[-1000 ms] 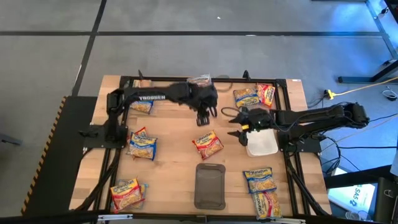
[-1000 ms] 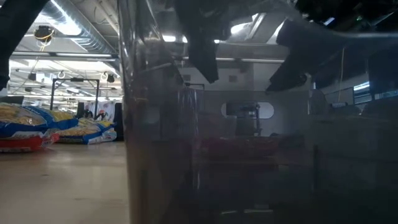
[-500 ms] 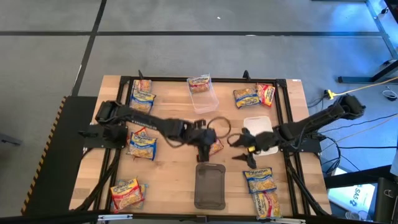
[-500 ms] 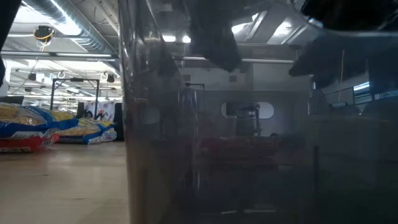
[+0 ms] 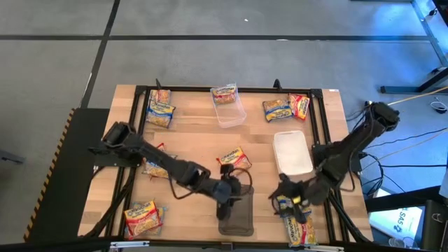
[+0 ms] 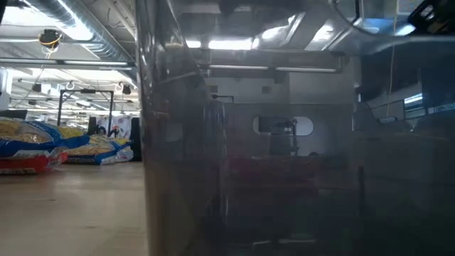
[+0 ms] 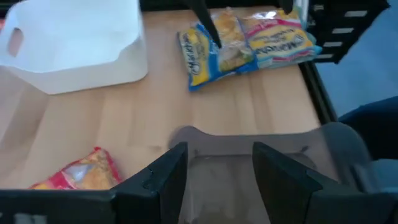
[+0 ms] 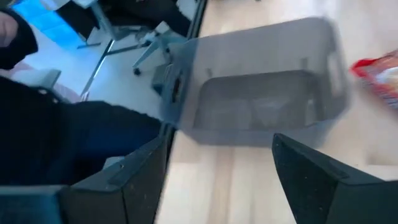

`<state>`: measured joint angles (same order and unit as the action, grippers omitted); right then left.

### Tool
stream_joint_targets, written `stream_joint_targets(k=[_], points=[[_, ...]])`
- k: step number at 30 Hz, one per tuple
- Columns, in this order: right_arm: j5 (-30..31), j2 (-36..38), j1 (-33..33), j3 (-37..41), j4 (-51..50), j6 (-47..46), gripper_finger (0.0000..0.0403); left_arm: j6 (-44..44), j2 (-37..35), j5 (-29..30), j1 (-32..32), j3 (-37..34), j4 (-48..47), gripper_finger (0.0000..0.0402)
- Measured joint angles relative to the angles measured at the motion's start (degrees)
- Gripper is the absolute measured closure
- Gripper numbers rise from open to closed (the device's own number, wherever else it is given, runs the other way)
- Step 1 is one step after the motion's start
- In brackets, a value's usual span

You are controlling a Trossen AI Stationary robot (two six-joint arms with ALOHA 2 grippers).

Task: Sort Maruchan noodles
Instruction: Put the bottom right blue noodle pack into the black bin

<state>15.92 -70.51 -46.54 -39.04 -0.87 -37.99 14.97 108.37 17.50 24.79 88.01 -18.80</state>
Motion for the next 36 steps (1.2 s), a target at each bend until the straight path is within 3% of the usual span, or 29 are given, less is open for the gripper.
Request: stream_joint_targets(k=[4,11,21,28,36], points=[[-0.05,-4.31,-3.25,-5.49,-6.14,-3.28,0.0134,2.25,0.01,2.20,1.92,0.00,0.61,0.0227],[-3.91,-9.70,-7.61,-14.77,-26.35,-14.31,0.0134,4.26,0.01,4.06,4.22,-0.41,0.79,0.0227],[-9.10,-10.54,-13.00,-12.94,-40.31,-34.62,0.0134,6.01,0.06,4.58,5.28,-4.12,2.94,0.0227],[-9.37,-10.54,-13.86,-8.32,-39.27,-39.60,0.0134,7.21,0.06,4.60,5.23,-5.76,3.10,0.0227],[-1.66,-11.32,-8.35,-5.90,-36.63,-35.84,0.0134,7.03,0.06,4.52,4.83,-6.19,3.10,0.0227]])
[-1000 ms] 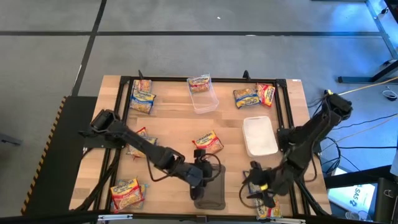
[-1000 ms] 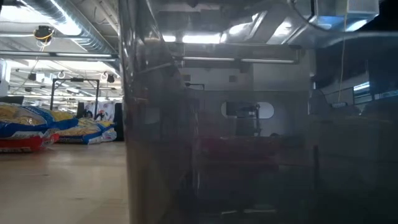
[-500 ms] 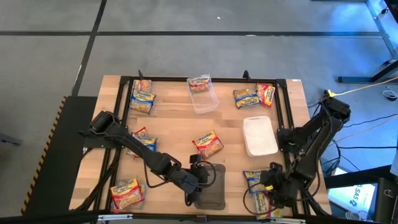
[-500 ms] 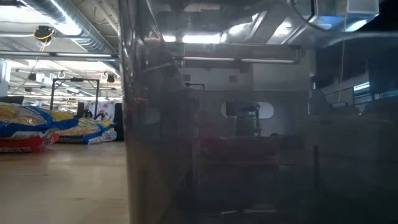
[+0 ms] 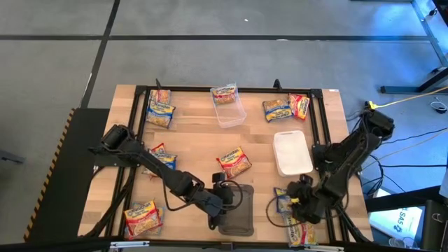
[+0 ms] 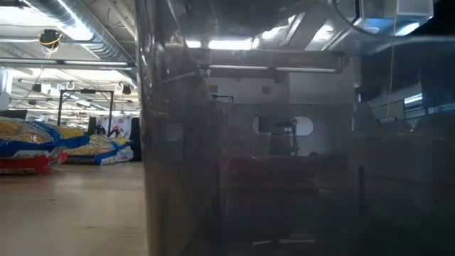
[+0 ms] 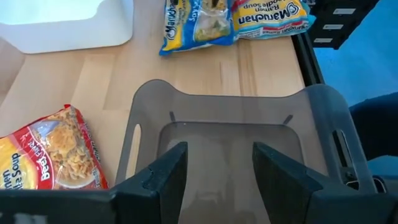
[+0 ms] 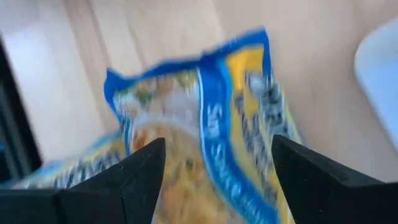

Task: Sort Maruchan noodles
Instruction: Put the bottom right blue noodle pack into the black bin

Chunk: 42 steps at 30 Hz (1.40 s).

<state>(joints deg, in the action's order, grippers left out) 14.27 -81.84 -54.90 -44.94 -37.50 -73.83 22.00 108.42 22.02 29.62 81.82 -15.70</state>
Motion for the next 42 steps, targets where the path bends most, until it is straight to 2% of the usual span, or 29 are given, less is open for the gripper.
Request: stream_joint_targets(k=[8,16,21,25,29,34,38,42], points=[[0.09,-4.59,8.41,1.46,5.88,8.51,0.0134,-0.02,0.00,0.04,-0.61,0.00,0.01,0.0227],[4.13,-6.73,14.92,1.52,15.98,19.53,0.0134,-0.04,0.00,0.04,-1.05,0.00,1.22,0.0227],[4.26,-8.09,18.14,1.57,23.85,26.34,0.0134,-0.07,0.00,0.02,-1.11,0.00,3.63,0.0227],[4.19,-5.85,17.98,0.00,21.78,26.68,0.0134,0.00,0.00,-0.07,-1.77,-0.02,5.91,0.0227],[7.65,-0.32,11.99,-1.31,15.30,19.16,0.0134,-0.05,0.00,-0.03,-2.83,-0.02,9.55,0.0227],[16.85,3.47,0.84,-0.69,5.39,-1.87,0.0134,-1.97,0.22,-0.77,-4.71,-0.01,12.99,0.0227],[18.78,3.66,-5.62,2.38,3.09,-19.21,0.0134,-3.52,3.29,-3.45,-6.93,2.96,13.21,0.0227],[19.67,3.62,-9.06,6.46,3.68,-32.01,0.0134,-3.90,8.53,-7.08,-8.87,8.02,12.24,0.0227]])
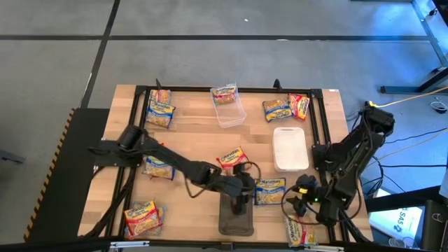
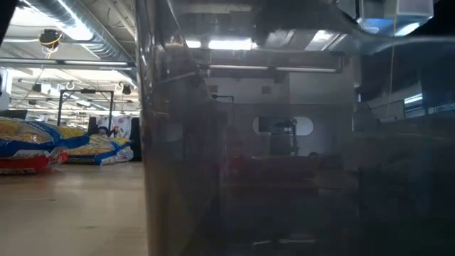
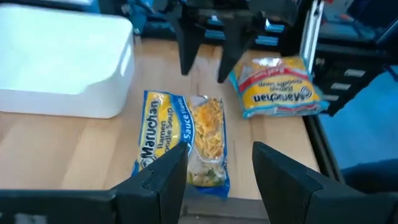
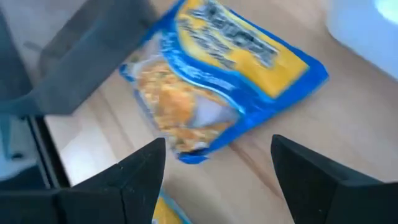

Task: Sort Maruchan noodles
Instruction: Put the bottom right blue noodle pack into the black bin

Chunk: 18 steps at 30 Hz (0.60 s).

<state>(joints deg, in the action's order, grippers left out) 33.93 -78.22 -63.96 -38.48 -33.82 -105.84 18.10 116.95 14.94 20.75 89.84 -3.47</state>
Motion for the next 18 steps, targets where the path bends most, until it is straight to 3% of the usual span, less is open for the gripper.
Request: stream_joint_targets(k=[4,10,18], points=[[0.14,0.00,-1.57,3.47,2.57,-8.41,0.0134,-1.67,5.34,-2.45,-1.61,6.37,-3.29,0.0227],[3.43,0.01,-1.67,8.90,13.46,-11.18,0.0134,-2.62,12.80,-6.13,-3.92,14.60,-6.20,0.0227],[7.65,0.02,-1.65,12.91,18.38,-14.45,0.0134,-3.75,17.63,-8.47,-6.29,17.67,-6.70,0.0227]])
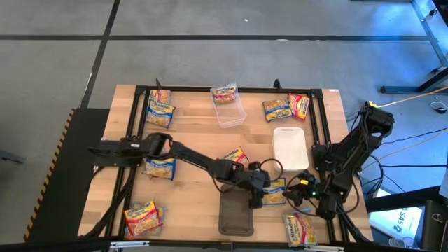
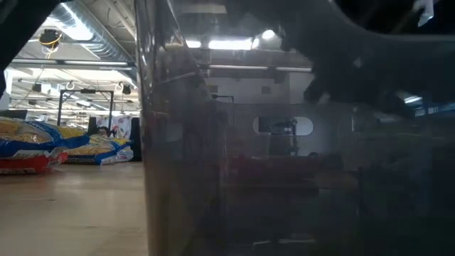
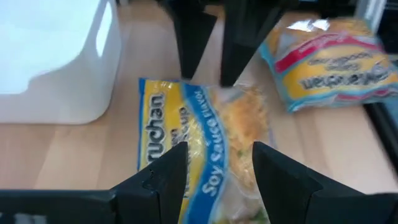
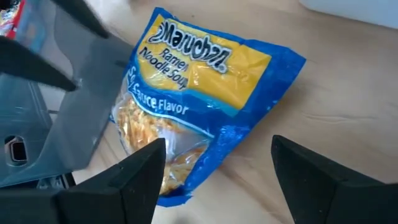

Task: Sort Maruchan noodles
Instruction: Put the bottom right blue noodle pack into the black bin

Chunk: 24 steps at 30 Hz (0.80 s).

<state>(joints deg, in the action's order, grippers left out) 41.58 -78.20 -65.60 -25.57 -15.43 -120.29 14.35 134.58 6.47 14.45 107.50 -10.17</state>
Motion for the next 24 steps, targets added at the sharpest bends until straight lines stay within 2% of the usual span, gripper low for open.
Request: stream_joint_targets(k=[10,19,24], points=[[-0.21,-0.71,3.17,1.04,1.32,-0.76,0.0134,-5.71,0.91,-1.48,-0.94,-0.02,0.12,0.0227],[-0.63,-0.83,4.24,1.04,3.83,0.46,0.0134,-5.99,0.92,-1.52,-0.96,-0.02,-2.11,0.0227],[-0.63,-0.83,4.24,1.02,6.23,0.59,0.0134,-5.99,0.92,-4.93,-0.96,-0.04,-3.73,0.0227]])
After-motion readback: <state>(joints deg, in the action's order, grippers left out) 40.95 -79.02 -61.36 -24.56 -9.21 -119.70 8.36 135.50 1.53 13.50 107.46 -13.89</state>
